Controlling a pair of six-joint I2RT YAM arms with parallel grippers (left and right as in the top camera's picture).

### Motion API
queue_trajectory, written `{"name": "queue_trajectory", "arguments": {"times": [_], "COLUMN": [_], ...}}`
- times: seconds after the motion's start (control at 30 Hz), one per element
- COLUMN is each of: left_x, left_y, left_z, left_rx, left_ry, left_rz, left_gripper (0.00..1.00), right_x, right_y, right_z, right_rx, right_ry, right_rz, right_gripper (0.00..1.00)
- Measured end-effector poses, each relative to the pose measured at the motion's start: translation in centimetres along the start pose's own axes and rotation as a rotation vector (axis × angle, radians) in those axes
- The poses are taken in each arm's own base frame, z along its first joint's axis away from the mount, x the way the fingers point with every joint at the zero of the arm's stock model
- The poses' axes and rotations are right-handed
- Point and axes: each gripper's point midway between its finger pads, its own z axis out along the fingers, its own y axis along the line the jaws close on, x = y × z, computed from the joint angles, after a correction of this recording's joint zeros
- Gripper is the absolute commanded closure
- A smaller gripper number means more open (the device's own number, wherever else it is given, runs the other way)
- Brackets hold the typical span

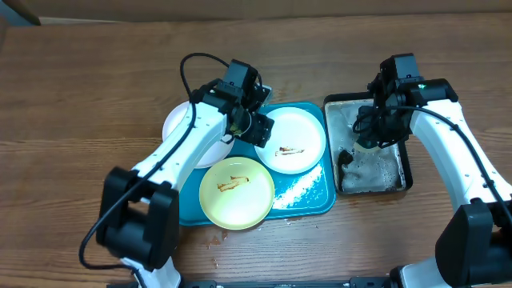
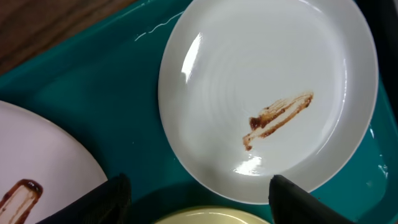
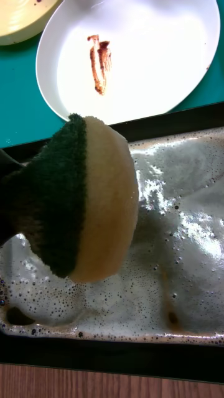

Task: Clean dirty plates on tray and stack at the side
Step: 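Reach the left gripper to the rim of the right white plate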

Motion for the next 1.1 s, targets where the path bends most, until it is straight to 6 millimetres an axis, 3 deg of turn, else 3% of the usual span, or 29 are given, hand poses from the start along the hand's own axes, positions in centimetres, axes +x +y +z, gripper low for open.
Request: {"name": "queue_trajectory", "arguments": {"times": [0.27,0.47,0.53,0.67,0.87,1.07,1.1], "left_x": [-0.3,-0.6,-0.5,0.5,1.5,1.1,1.0], "left_y": [-0.1,-0.2,-0.1,0.1,0.4,0.4,0.4], "left_z": [1.4,1.6,2.1,4.1,6.3,6.5,6.5], "left_rx": [0.023,0.027,0.031,0.042,0.047,0.047,0.047], "left_ry": [0.003,-0.011,0.000,0.056,0.106,0.088,0.086], "left_rz": [-0.005,-0.011,-0.022,-0.050,-0.075,-0.075,-0.077], "left_gripper": [0.25,0.34,0.46,0.32,0.33,0.49,0.63], "right_x": [0.0,0.2,0.3,0.3,0.4,0.5,0.5], "right_y": [0.0,-0.1,-0.1,-0.1,0.1,0.1,0.1], "right_z": [0.0,0.0,0.0,0.0,0.0,0.0,0.0], "right_rx": [0.000,0.002,0.002,0.002,-0.006,-0.007,-0.006], "right_ry": [0.001,0.010,0.012,0.013,0.016,0.019,0.020], "right_rz": [0.000,0.001,0.001,0.002,0.002,0.002,0.002], "right_gripper": [0.96,0.96,0.96,0.96,0.96,0.96,0.96]}}
